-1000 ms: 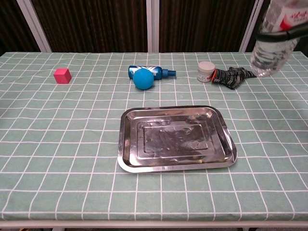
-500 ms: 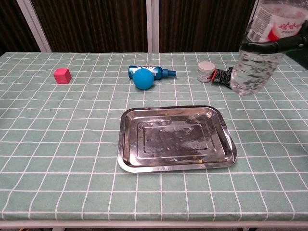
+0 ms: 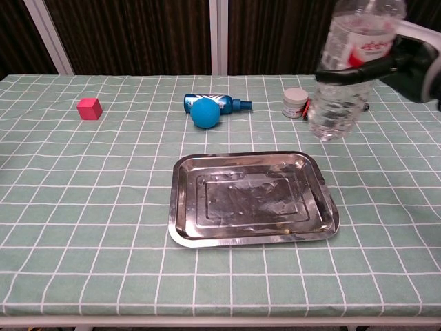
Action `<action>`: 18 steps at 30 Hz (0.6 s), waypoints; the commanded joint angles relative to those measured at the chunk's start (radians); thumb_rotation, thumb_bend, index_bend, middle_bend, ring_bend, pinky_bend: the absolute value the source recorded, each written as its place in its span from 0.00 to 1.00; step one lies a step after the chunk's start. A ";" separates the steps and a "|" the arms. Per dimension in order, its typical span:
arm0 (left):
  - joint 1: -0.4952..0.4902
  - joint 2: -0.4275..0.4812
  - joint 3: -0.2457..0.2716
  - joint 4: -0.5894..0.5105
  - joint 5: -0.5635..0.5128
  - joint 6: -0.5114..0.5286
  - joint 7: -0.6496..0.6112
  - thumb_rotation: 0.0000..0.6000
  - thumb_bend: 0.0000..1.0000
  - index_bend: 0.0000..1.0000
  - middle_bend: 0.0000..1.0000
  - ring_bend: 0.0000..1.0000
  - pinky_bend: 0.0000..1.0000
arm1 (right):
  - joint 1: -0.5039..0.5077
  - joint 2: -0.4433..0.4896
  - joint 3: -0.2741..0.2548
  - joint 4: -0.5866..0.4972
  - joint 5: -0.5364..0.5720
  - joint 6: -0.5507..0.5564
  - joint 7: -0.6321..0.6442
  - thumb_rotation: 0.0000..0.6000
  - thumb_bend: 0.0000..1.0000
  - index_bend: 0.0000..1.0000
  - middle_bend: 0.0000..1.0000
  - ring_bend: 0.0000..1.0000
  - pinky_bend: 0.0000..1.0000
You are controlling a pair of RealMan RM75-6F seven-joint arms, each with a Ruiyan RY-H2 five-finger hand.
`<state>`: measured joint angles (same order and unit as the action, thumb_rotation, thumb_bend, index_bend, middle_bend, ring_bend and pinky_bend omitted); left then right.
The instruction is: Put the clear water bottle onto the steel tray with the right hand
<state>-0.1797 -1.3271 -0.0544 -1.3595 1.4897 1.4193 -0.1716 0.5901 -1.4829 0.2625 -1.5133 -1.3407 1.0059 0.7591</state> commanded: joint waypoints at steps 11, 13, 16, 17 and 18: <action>0.001 -0.001 0.011 -0.010 0.008 -0.003 0.015 1.00 0.24 0.16 0.18 0.09 0.19 | -0.067 0.064 -0.028 -0.003 -0.034 0.028 0.017 1.00 0.09 0.70 0.58 0.39 0.44; 0.001 0.001 0.007 -0.019 0.004 -0.002 0.027 1.00 0.24 0.16 0.18 0.09 0.19 | -0.052 0.044 -0.017 -0.008 -0.028 0.025 0.003 1.00 0.09 0.70 0.58 0.39 0.44; -0.002 -0.003 -0.001 -0.020 -0.002 0.000 0.025 1.00 0.24 0.16 0.18 0.09 0.19 | -0.103 0.111 -0.012 0.013 -0.015 0.087 -0.012 1.00 0.09 0.70 0.58 0.39 0.44; -0.002 -0.005 -0.002 -0.017 -0.003 -0.001 0.023 1.00 0.24 0.16 0.18 0.09 0.19 | -0.125 0.136 -0.007 0.024 0.004 0.103 0.003 1.00 0.09 0.70 0.58 0.39 0.44; -0.003 -0.007 0.000 -0.014 -0.002 -0.004 0.021 1.00 0.24 0.16 0.18 0.09 0.19 | -0.143 0.152 0.002 0.033 0.027 0.117 0.020 1.00 0.09 0.70 0.58 0.39 0.44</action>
<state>-0.1820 -1.3325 -0.0547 -1.3749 1.4876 1.4162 -0.1489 0.5093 -1.4352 0.2502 -1.5094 -1.3443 1.0775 0.7637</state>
